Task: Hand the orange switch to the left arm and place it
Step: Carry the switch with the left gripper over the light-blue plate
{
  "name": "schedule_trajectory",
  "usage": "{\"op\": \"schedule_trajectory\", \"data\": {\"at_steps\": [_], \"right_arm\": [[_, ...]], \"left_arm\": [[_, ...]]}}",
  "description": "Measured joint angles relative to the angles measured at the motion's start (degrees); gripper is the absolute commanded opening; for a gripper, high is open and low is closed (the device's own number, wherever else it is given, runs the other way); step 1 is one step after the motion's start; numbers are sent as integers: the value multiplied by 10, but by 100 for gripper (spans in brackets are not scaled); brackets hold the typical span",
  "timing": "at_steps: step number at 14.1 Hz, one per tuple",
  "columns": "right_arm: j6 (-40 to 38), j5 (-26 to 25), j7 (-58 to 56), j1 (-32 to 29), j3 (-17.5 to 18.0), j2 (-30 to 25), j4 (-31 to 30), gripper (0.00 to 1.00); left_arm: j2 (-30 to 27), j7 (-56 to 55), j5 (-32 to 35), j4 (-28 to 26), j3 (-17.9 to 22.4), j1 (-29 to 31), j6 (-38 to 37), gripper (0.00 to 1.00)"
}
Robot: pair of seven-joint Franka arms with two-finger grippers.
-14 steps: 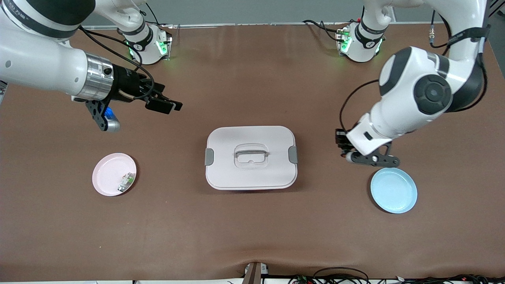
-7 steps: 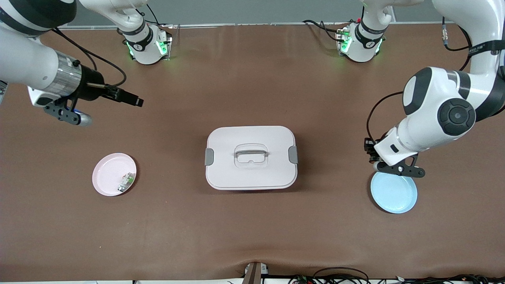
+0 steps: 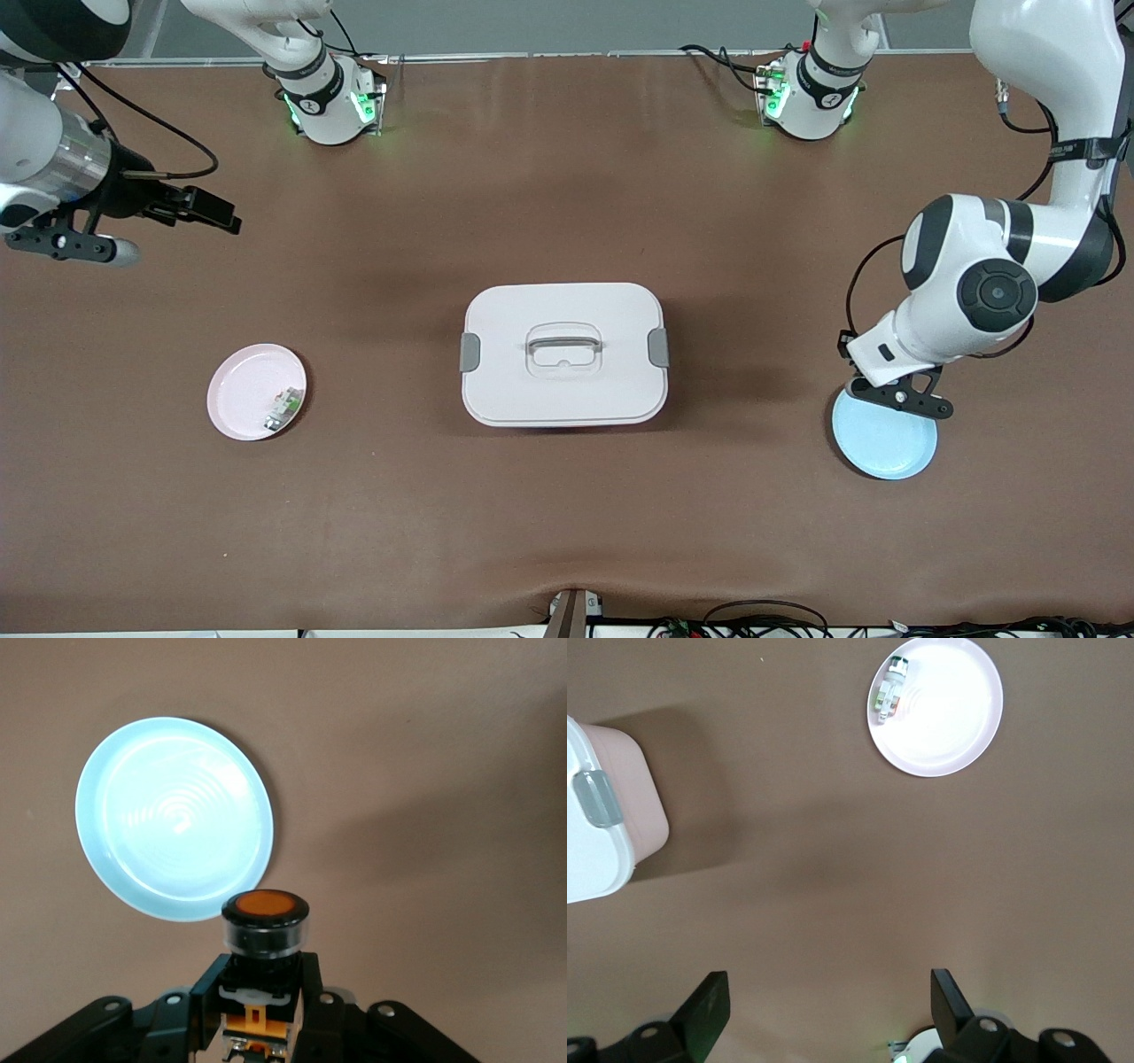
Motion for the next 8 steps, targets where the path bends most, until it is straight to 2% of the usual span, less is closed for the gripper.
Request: {"op": "schedule_trajectory", "data": {"at_steps": [4, 8], "right_arm": [[3, -4, -77, -57, -1, -12, -9, 100], [11, -23, -109, -91, -1, -14, -10, 100]], "left_arm": [[42, 167, 1, -1, 0, 52, 68, 0], [82, 333, 2, 0, 0, 71, 122, 0]]}}
